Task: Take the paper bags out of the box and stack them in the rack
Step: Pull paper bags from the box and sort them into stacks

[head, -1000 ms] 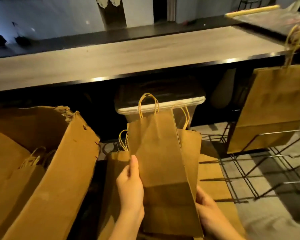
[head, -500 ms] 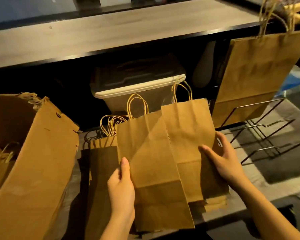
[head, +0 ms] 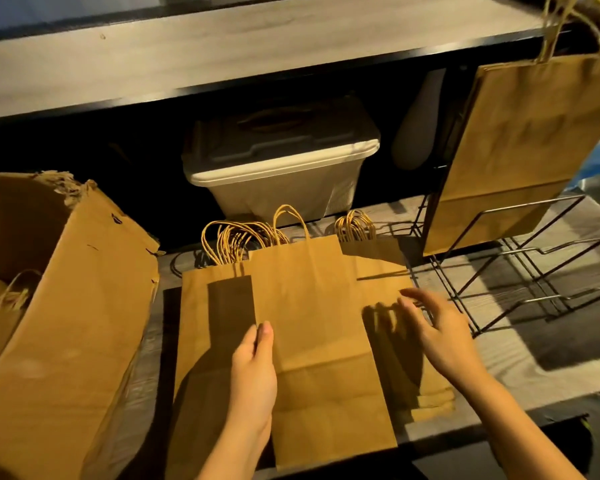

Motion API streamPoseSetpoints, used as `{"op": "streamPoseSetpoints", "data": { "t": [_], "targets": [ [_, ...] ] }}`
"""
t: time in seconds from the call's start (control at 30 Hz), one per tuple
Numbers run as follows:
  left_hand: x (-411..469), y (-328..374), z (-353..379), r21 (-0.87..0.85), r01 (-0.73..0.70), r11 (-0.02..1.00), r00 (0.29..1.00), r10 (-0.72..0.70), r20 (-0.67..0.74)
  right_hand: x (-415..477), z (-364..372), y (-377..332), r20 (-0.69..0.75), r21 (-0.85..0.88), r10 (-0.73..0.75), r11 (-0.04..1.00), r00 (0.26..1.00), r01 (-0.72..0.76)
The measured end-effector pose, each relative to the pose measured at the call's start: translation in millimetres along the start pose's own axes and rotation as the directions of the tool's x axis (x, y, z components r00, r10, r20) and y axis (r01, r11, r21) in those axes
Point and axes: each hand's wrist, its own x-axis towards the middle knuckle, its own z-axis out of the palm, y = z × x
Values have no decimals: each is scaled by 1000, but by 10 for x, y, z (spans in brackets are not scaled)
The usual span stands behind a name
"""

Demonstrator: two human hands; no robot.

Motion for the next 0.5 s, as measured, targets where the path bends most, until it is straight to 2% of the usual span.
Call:
{"op": "streamPoseSetpoints", "data": {
  "t": [0.03,0.1,0.13,0.17,0.2,0.23,0.37,0.5],
  "targets": [
    [1,-5,13,4,11,1000,1000,-11,13,-17,-32,-95,190,130,11,991,982,-36],
    [6,-38,45,6,43,999,998,-44,52,-52,-49,-241,559,288,-11,940,829,-182],
    [5,-55,73,1,62,998,995,-62,72,-72,-44,-291,662,309,-12,916,749,-258],
    [5,-74,88,-7,79,997,993,-78,90,-97,-21,-325,711,323,-21,898,703,-299],
    [5,-87,104,-14,95,995,990,-93,106,-114,6,-345,723,336,-28,887,690,-316],
    [0,-105,120,-12,109,994,987,-106,124,-131,52,-330,702,343,-16,884,712,-317],
    [23,-177,138,137,81,987,974,-107,200,-187,203,-255,465,326,68,914,883,-242],
    [-6,-129,229,278,-12,960,946,-79,315,-186,212,-156,275,244,24,965,961,-94]
  ]
}}
